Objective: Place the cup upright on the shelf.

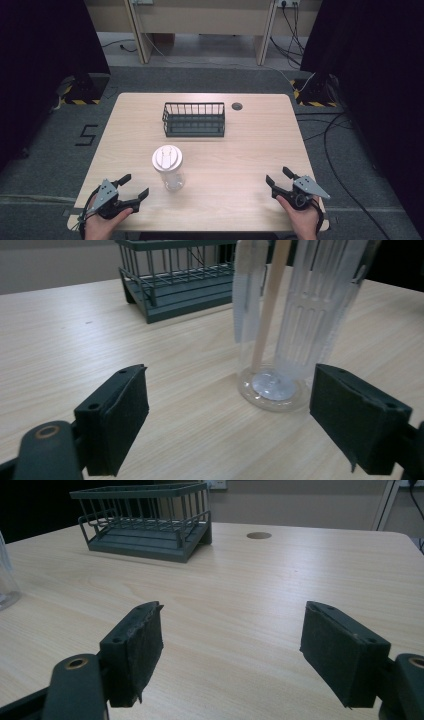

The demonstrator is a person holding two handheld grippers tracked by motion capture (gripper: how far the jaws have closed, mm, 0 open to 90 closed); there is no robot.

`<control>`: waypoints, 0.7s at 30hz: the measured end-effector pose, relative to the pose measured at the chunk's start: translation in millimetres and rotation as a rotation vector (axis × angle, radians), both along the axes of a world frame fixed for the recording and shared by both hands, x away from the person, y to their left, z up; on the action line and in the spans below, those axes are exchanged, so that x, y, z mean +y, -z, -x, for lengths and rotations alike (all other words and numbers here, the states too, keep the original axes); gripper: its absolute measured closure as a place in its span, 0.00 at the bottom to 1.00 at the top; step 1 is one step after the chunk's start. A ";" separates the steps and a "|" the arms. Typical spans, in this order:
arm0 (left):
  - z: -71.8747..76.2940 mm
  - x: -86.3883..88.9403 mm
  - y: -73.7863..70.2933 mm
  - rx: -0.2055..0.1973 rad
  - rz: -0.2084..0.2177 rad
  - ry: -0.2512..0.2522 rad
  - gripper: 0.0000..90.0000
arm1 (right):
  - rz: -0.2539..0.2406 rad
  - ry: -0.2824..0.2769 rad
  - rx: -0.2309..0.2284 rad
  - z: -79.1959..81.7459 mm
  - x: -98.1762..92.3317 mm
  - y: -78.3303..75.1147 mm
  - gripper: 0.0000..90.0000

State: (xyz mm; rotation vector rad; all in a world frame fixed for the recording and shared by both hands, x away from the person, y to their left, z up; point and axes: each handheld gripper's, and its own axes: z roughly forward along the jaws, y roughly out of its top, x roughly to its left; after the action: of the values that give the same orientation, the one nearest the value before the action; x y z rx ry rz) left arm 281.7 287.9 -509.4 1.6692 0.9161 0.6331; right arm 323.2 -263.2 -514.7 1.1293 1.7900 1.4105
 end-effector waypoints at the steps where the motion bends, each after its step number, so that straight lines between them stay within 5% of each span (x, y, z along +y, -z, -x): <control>1: 0.0 -2.2 -0.4 -0.002 -0.001 0.008 0.17 | 0.002 -0.001 -0.001 -0.3 0.0 0.0 0.27; 9: 0.3 -18.9 -4.3 -0.025 0.032 0.056 0.16 | 0.027 -0.015 -0.003 -0.2 2.5 -0.1 0.22; 21: -12.2 -49.8 -11.8 -0.033 0.014 0.108 0.16 | 0.022 -0.028 0.013 -1.8 1.6 -0.3 0.23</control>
State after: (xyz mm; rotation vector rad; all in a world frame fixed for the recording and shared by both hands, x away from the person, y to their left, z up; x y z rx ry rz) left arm 293.9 238.1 -497.7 1.6787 0.7996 0.5784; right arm 324.9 -261.5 -514.4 1.1081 1.8325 1.3999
